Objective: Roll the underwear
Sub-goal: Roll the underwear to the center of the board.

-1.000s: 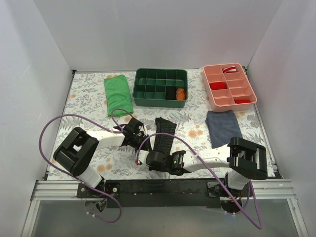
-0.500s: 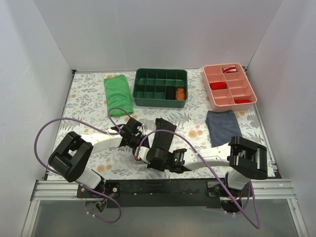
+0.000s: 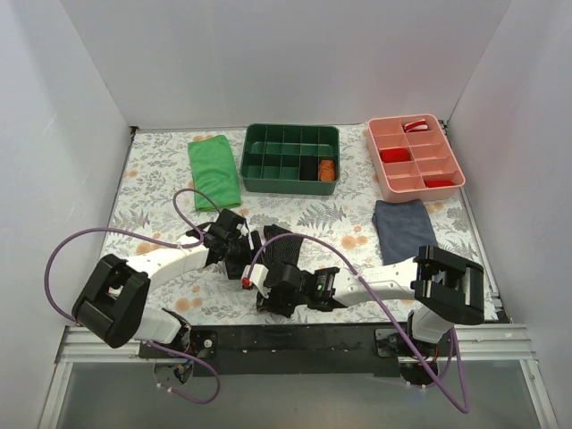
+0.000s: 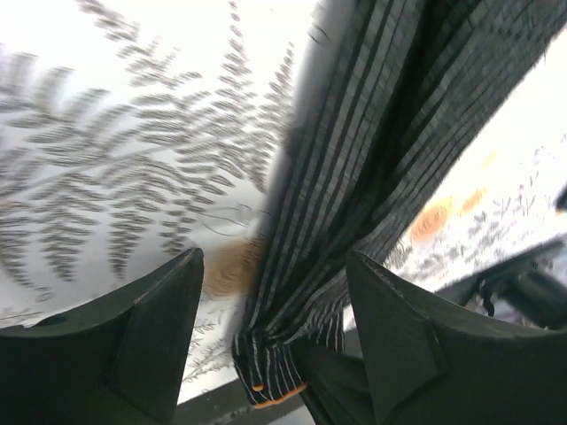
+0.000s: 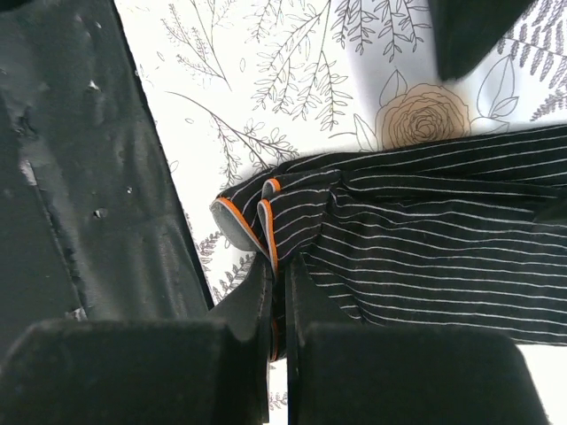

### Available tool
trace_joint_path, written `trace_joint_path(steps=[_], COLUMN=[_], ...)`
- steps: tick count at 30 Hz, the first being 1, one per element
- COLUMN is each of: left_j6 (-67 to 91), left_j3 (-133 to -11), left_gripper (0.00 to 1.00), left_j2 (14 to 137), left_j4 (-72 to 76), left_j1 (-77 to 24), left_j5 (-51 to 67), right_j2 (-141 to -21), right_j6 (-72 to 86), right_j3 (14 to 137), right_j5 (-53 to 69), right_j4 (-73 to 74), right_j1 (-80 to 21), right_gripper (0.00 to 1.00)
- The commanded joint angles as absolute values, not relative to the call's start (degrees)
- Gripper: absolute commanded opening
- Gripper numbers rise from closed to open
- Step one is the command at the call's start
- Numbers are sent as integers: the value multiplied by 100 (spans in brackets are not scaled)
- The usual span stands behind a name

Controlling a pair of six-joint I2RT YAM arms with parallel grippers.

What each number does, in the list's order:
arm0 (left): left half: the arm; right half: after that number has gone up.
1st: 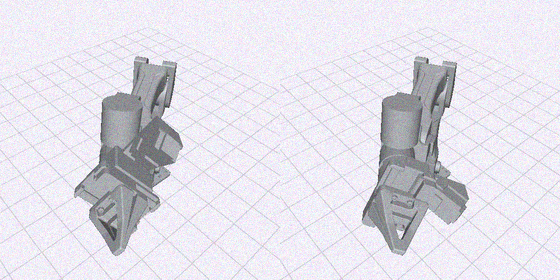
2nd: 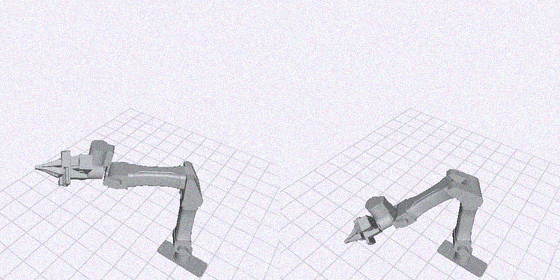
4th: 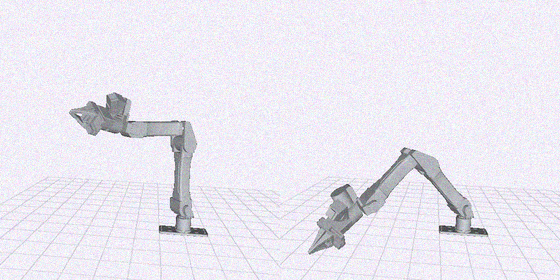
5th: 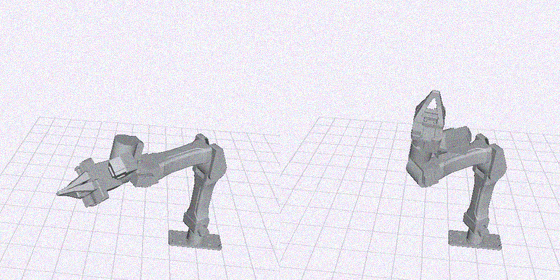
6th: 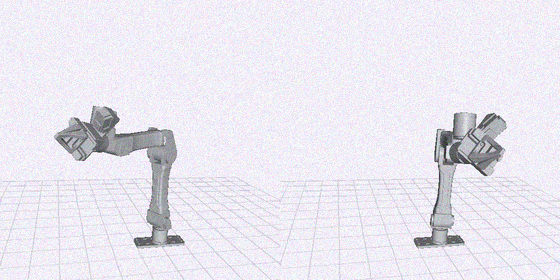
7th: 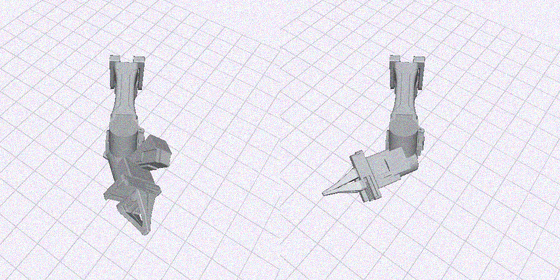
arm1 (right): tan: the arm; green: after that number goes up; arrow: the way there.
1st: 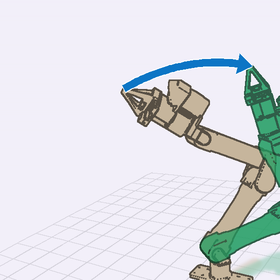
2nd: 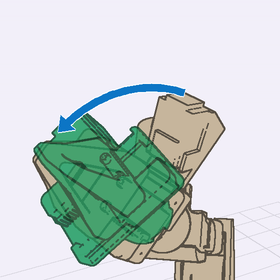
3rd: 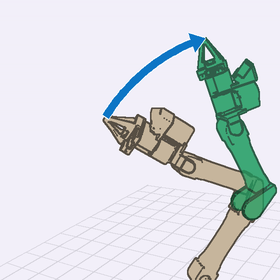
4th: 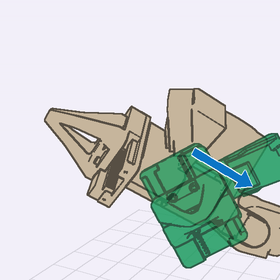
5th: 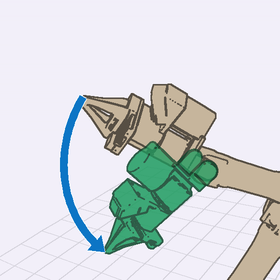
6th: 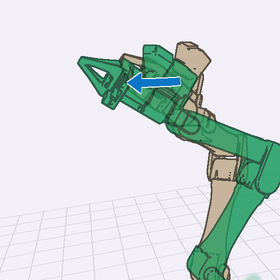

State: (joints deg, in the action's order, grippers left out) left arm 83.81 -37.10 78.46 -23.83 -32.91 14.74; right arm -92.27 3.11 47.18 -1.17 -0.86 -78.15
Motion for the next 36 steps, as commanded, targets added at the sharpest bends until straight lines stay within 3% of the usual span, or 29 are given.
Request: trace_joint_path(steps=[1, 18, 36], left_j6=[8516, 8683, 8754], left_j3=[-3612, -3630, -3340], left_gripper=[66, 72, 74], left_j2=[7673, 6707, 5722], left_j4=[-2786, -3278, -3322], left_j1=[-3085, -2382, -2382], left_j5=[616, -193, 194], right_j2=[-9237, -9246, -9544], right_j6=[694, 1221, 1362], right_j3=[4491, 4597, 4860], right_j5=[571, 1107, 2698], right_j4=[70, -96, -123], right_j1=[-7735, -7181, -6039], right_gripper=[1, 1, 1])
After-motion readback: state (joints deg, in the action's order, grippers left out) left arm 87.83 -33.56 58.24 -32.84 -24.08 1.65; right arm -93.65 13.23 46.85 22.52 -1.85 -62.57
